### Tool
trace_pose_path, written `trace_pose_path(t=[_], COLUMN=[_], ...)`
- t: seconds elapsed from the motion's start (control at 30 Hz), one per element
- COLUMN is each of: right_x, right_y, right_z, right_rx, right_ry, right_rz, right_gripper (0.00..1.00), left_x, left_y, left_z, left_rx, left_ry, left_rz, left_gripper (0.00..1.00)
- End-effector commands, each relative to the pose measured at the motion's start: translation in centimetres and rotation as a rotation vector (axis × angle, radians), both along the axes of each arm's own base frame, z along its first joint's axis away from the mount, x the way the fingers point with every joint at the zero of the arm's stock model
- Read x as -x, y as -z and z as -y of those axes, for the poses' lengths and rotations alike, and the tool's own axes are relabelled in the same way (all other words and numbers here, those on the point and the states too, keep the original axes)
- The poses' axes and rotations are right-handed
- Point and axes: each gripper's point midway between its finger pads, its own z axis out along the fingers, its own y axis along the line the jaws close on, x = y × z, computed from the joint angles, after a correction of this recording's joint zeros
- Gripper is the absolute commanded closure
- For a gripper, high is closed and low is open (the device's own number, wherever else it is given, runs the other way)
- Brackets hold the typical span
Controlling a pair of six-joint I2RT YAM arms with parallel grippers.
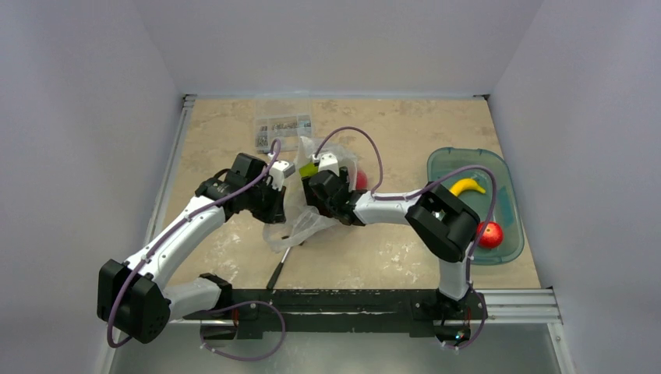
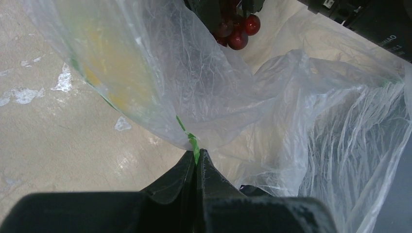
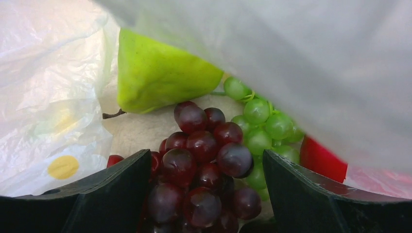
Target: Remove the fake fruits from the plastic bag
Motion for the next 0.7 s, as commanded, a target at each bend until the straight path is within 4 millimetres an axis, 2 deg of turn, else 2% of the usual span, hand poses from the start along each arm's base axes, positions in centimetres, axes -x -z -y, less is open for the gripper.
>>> trace_pose_path(t=[0.0,0.17,0.27,0.37,0.47,0.53,0.67], right_x=[1.3,0.8,0.0,-1.2,-2.5,-3.6,-6.6], right_y=[3.3,5.2,4.5,2.2,-0.9,-3.0,-6.8], right_z=[1.3,1.5,1.6,1.9,1.9,2.0,3.0], right_rx=[0.053,0.061,0.059,0.05,0.026,-0.001,-0.076], right_ry=[-0.008,-0.006,0.001,0.011,0.018,0.03,0.063], right_rz=[-0.08,-0.116,-0.098,-0.042,0.026,0.072,0.142], right_gripper=[0.21,0.43,0.58,0.76,1.0,1.0,1.0], left_x=[-0.2,-0.2,-0.3,-0.3,-0.7,-1.4,-4.2], left_y=[-0.4,-0.5,-0.5,-0.9,-2.4,-3.6,-7.4], left_z=[0.7,0.5,0.5,1.0,2.1,2.7,3.8], left_rx=[0.028,0.028,0.026,0.05,0.119,0.154,0.209], left_ry=[0.038,0.033,0.029,0.007,-0.03,-0.062,-0.128], left_rz=[0.024,0.037,0.036,0.016,0.006,0.022,0.09], left_gripper=[1.0,1.0,1.0,1.0,1.0,1.0,1.0])
